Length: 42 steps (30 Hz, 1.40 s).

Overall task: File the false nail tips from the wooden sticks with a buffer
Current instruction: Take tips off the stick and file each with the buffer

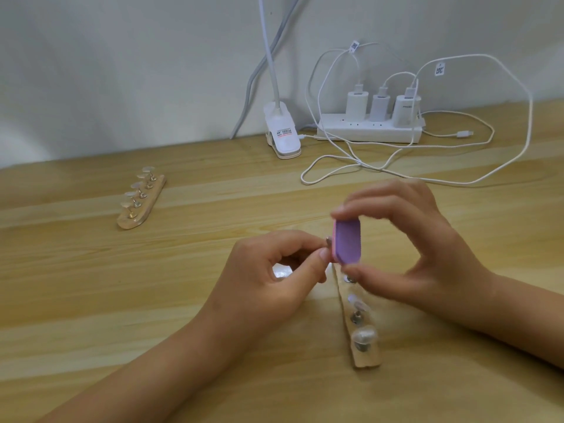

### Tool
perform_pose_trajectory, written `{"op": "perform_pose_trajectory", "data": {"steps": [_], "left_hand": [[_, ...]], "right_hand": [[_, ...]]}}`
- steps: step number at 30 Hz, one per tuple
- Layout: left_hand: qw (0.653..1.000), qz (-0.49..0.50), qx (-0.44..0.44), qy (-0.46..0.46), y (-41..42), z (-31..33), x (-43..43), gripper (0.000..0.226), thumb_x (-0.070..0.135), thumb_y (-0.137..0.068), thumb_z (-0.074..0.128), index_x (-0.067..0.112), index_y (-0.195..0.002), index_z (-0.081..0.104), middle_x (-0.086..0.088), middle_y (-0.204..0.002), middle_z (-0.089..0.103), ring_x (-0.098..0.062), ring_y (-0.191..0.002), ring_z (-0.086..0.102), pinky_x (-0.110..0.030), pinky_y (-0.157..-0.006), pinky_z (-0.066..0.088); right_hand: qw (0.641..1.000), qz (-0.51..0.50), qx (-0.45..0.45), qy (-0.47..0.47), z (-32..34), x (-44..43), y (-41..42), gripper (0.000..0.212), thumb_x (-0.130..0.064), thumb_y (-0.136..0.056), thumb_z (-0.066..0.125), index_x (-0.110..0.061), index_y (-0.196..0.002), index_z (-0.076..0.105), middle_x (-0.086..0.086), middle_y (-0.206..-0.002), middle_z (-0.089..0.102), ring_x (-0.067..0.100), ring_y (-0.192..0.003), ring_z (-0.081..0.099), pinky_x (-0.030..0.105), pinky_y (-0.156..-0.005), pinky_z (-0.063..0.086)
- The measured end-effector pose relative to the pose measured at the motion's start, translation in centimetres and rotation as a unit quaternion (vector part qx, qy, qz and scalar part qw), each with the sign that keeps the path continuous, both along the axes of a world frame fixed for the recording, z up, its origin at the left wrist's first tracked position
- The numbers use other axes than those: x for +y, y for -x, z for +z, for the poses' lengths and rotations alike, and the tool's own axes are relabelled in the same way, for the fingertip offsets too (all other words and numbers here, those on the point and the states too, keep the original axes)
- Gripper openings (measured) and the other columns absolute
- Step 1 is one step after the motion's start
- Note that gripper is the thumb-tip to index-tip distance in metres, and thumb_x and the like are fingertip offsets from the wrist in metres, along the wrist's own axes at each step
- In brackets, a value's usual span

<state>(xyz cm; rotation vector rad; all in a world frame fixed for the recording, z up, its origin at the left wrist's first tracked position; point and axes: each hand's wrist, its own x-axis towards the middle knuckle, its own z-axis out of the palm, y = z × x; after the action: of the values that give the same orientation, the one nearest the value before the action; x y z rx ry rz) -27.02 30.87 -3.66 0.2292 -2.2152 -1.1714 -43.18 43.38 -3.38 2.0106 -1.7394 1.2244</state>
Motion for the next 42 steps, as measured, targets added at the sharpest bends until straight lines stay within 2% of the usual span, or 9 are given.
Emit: {"op": "perform_pose_trajectory", "data": {"steps": [11,16,18,22,26,29,33,36,42], "left_hand": [[1.0,-0.01,-0.01,0.022,0.03,0.22,0.05,0.013,0.013,-0.085,0.063,0.018,-0.08,0.073,0.013,-0.063,0.064,-0.007,-0.061,0.062,-0.017,-0.062,0.046],[0.999,-0.022,-0.003,0.024,-0.01,0.47,0.2,0.014,0.025,-0.085,0.057,0.03,-0.074,0.065,0.016,-0.062,0.061,-0.004,-0.061,0.06,-0.015,-0.062,0.045],[0.999,-0.033,-0.004,0.037,-0.04,0.51,0.23,0.013,0.024,-0.086,0.057,0.029,-0.078,0.067,0.017,-0.064,0.062,-0.007,-0.062,0.062,-0.017,-0.062,0.046],[1.0,-0.023,-0.003,0.01,-0.02,0.53,0.18,0.013,0.021,-0.086,0.061,0.027,-0.075,0.067,0.012,-0.062,0.063,-0.005,-0.06,0.06,-0.017,-0.063,0.046],[0.998,-0.044,-0.018,0.029,-0.09,0.61,0.24,0.016,0.012,-0.087,0.061,0.021,-0.078,0.07,0.021,-0.062,0.06,-0.004,-0.06,0.059,-0.015,-0.062,0.044],[0.998,-0.054,-0.017,0.02,-0.12,0.73,0.23,0.016,0.02,-0.089,0.056,0.022,-0.078,0.068,0.015,-0.063,0.06,-0.006,-0.06,0.058,-0.018,-0.063,0.044],[0.998,-0.057,-0.023,0.015,-0.09,0.68,0.2,0.019,0.02,-0.091,0.055,0.02,-0.078,0.068,0.017,-0.063,0.059,-0.006,-0.063,0.059,-0.018,-0.064,0.044],[0.997,-0.064,-0.025,0.027,-0.08,0.58,0.14,0.026,0.024,-0.091,0.049,0.013,-0.075,0.065,0.014,-0.064,0.057,-0.007,-0.062,0.056,-0.02,-0.063,0.042],[0.997,-0.074,-0.02,0.03,-0.02,0.49,0.18,0.024,0.024,-0.093,0.044,0.017,-0.08,0.063,0.016,-0.066,0.054,-0.004,-0.064,0.053,-0.02,-0.064,0.041]], "right_hand": [[0.998,0.049,-0.011,-0.038,0.12,0.1,-0.05,0.039,-0.025,-0.082,0.065,-0.014,-0.119,0.062,-0.003,-0.116,0.06,0.01,-0.111,0.054,0.03,-0.096,0.038],[0.998,0.053,-0.015,-0.042,0.12,0.09,-0.18,0.038,-0.028,-0.082,0.066,-0.013,-0.117,0.064,-0.005,-0.115,0.06,0.008,-0.11,0.054,0.03,-0.095,0.039],[0.998,0.038,-0.047,-0.036,0.27,0.02,-0.14,0.038,-0.03,-0.083,0.065,-0.014,-0.117,0.063,-0.007,-0.116,0.059,0.006,-0.112,0.052,0.03,-0.096,0.039],[0.998,0.059,0.001,-0.034,0.15,0.06,-0.31,0.039,-0.029,-0.083,0.067,-0.012,-0.117,0.063,-0.005,-0.116,0.059,0.007,-0.11,0.054,0.031,-0.093,0.039],[0.999,0.037,-0.029,-0.023,0.29,0.02,-0.12,0.039,-0.03,-0.084,0.065,-0.015,-0.12,0.061,-0.008,-0.118,0.058,0.005,-0.113,0.052,0.033,-0.096,0.04],[0.998,0.061,-0.003,-0.03,0.07,0.07,-0.29,0.039,-0.03,-0.084,0.065,-0.016,-0.121,0.06,-0.005,-0.117,0.06,0.012,-0.111,0.056,0.029,-0.094,0.038],[0.996,0.049,-0.069,-0.037,0.19,-0.03,-0.14,0.039,-0.028,-0.086,0.062,-0.017,-0.123,0.06,-0.005,-0.12,0.06,0.014,-0.116,0.054,0.037,-0.097,0.042],[0.997,0.073,-0.026,-0.031,0.11,0.12,-0.19,0.04,-0.024,-0.086,0.062,-0.017,-0.125,0.057,-0.003,-0.123,0.06,0.015,-0.116,0.055,0.035,-0.098,0.041],[0.997,0.065,-0.029,-0.028,0.07,0.04,-0.13,0.04,-0.023,-0.088,0.06,-0.015,-0.127,0.057,-0.002,-0.125,0.061,0.014,-0.119,0.055,0.032,-0.102,0.039]]}}
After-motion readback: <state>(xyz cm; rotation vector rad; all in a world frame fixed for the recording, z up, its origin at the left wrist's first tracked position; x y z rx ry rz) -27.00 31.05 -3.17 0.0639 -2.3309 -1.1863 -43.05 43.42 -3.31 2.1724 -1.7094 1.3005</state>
